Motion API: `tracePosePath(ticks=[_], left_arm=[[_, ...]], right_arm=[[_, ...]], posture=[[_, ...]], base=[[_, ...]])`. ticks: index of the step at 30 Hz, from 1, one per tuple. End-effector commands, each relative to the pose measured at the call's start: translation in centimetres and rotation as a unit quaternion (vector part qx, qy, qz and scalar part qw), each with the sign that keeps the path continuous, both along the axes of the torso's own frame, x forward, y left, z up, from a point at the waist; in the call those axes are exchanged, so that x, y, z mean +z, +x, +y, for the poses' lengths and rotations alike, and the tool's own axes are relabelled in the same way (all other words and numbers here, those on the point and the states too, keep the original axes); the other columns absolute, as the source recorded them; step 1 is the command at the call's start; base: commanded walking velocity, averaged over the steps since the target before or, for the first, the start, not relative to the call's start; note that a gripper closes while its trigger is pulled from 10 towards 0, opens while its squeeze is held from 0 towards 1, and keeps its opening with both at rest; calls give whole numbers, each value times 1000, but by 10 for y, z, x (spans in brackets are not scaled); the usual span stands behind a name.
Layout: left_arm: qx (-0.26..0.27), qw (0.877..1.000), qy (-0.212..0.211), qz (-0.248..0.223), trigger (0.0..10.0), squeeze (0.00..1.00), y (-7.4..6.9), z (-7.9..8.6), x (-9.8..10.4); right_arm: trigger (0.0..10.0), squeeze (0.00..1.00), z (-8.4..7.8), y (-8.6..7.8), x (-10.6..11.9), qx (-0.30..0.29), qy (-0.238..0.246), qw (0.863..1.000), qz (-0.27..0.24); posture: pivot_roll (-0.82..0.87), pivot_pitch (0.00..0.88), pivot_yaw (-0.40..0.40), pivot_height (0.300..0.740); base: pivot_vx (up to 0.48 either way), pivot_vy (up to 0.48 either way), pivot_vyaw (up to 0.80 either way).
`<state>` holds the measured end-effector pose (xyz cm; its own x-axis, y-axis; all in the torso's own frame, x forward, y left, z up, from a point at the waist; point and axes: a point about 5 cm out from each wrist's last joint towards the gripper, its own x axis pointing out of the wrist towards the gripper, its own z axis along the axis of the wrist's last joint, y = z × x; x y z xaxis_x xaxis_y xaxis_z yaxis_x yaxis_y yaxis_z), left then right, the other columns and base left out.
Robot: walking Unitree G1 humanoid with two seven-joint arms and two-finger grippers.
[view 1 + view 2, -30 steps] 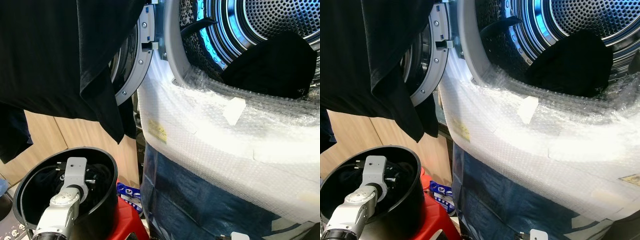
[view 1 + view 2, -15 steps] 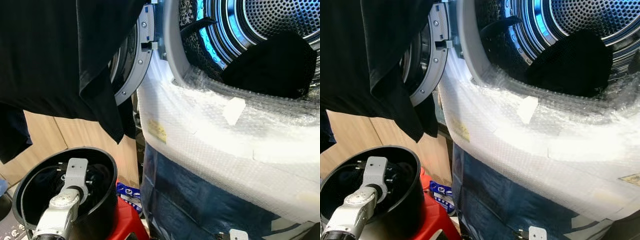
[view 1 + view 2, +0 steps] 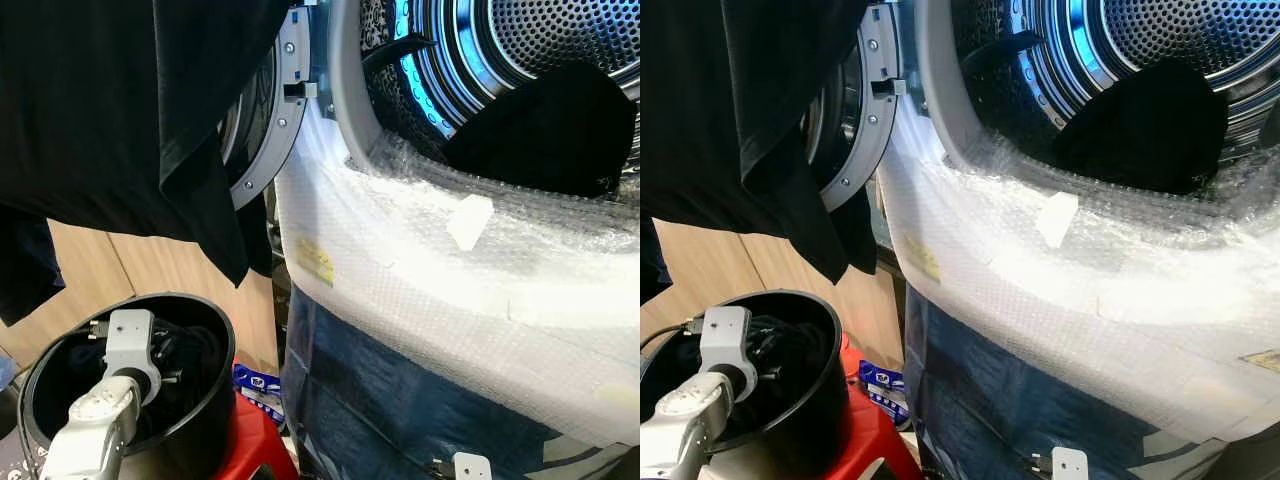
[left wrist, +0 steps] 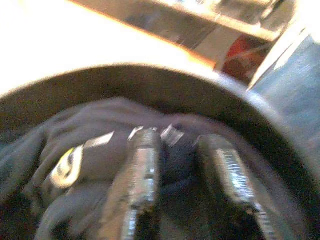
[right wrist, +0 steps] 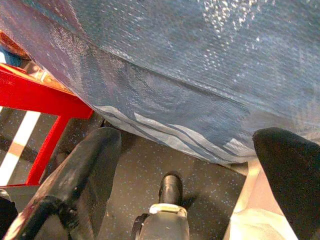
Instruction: Clothes washing
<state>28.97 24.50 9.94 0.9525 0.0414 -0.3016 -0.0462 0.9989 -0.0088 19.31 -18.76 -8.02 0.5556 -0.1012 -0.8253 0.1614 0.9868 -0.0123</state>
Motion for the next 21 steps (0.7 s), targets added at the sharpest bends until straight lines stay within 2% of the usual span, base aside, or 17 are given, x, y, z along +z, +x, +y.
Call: tracePosePath(ticks=[1, 3, 5, 7, 9, 10, 12, 13, 14, 15, 16, 17, 18, 20, 21], left_arm=[[-44, 998, -9, -33, 0, 0, 5, -7, 24], [-89, 995, -15, -49, 0, 0, 8, -18, 37], [-100, 993, -16, -52, 0, 0, 9, -21, 41], [-151, 986, -23, -65, 0, 0, 14, -39, 55], [-182, 981, -27, -68, 0, 0, 14, -49, 60], [-208, 975, -16, -70, 0, 0, 13, -57, 64], [-204, 976, 19, -79, 0, 0, 14, -57, 65], [-163, 983, 49, -71, 10000, 0, 18, -48, 59], [-163, 983, 49, -71, 10000, 0, 18, -48, 59], [-146, 987, 55, -43, 10000, 0, 17, -42, 50], [-146, 987, 55, -43, 10000, 0, 17, -42, 50], [-104, 994, 31, -32, 10000, 482, 17, -37, 44], [-92, 995, 23, -30, 10000, 1000, 17, -36, 43], [-28, 999, 36, -28, 10000, 1000, 18, -28, 39], [-18, 999, 34, -28, 10000, 1000, 18, -27, 39]], right_arm=[[10000, 0, 3, 2, 1, 7, 3, 1000, 0], [10000, 0, 4, 3, 1, 8, 4, 1000, -2], [10000, 0, 4, 3, 1, 8, 4, 1000, -2], [10000, 0, 4, 4, 1, 8, 4, 1000, -3], [10000, 0, 4, 4, 2, 9, 5, 1000, -4], [10000, 0, 4, 5, 2, 7, 6, 1000, -5], [10000, 0, 5, 5, 2, 6, 7, 1000, -6], [10000, 0, 5, 5, 2, 6, 7, 1000, -6], [10000, 0, 5, 5, 2, 6, 7, 1000, -6], [10000, 0, 5, 5, 2, 6, 7, 1000, -6], [10000, 0, 5, 5, 2, 6, 7, 1000, -6], [10000, 0, 6, 4, 2, 6, 7, 1000, -5], [10000, 0, 6, 4, 2, 7, 7, 1000, -5], [10000, 0, 5, 5, 2, 4, 8, 1000, -6], [10000, 0, 4, 5, 2, 3, 8, 1000, -6]], posture=[[47, 0, 9, 740], [49, 0, 9, 740], [48, 0, 9, 740], [48, 0, 10, 740], [48, 0, 10, 740], [37, 0, 17, 740], [37, 0, 17, 740], [40, 0, 18, 740], [40, 0, 18, 740], [44, 0, 17, 740], [44, 0, 17, 740], [42, 0, 18, 740], [42, 0, 18, 740], [36, 0, 23, 740], [36, 0, 23, 740]], base=[[0, 0, 0], [0, 0, 0], [0, 0, 0], [0, 0, 0], [0, 0, 0], [0, 0, 0], [0, 0, 0], [0, 0, 0], [0, 0, 0], [0, 0, 0], [0, 0, 0], [0, 0, 0], [0, 0, 0], [0, 0, 0], [0, 0, 0]])
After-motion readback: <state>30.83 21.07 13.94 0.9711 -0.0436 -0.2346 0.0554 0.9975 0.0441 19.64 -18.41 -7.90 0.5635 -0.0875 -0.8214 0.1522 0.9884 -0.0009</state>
